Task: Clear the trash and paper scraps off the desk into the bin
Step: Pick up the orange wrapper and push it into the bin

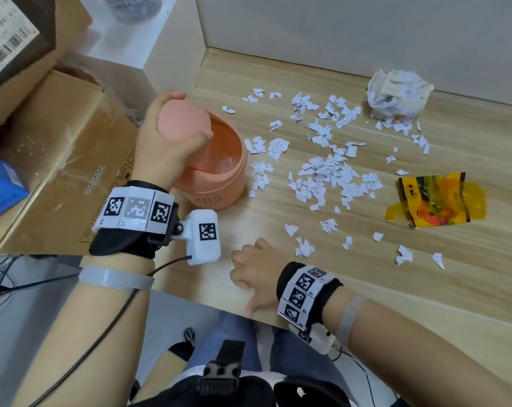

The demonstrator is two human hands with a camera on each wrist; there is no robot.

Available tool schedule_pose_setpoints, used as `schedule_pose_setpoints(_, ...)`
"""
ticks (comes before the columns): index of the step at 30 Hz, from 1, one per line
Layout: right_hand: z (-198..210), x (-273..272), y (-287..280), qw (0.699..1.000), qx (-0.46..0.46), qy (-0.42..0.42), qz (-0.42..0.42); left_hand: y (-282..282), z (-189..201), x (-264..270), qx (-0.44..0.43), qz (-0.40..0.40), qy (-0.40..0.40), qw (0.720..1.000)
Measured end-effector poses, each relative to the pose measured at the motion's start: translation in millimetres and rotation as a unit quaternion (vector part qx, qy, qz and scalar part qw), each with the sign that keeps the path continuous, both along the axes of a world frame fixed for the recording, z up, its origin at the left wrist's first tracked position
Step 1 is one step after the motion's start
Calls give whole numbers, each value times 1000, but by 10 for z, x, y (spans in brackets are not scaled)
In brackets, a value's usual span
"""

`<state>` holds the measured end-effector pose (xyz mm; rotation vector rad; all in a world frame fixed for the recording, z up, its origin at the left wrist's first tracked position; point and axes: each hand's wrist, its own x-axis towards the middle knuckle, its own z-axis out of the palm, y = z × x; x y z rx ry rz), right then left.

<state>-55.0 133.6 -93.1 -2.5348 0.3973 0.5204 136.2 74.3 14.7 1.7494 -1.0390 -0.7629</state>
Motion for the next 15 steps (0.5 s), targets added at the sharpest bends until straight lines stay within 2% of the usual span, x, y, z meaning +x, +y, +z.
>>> schedule_pose_setpoints(4,-13,-52,-57,1000,-7,2,-9,23,33,-8,8,9,-7,1000)
schedule_pose_setpoints(7,51,-256,-342,991,-10,32,-126,38,68,-11,21,11,-14,1000)
schedule_pose_setpoints(11,87,-630,-789,931,-15,31,-364,44,103,-3,32,36,-24,999)
schedule_pose_setpoints(15,67,-724,-962,891,-36,-2,-453,-10,124,4,32,93,-65,993)
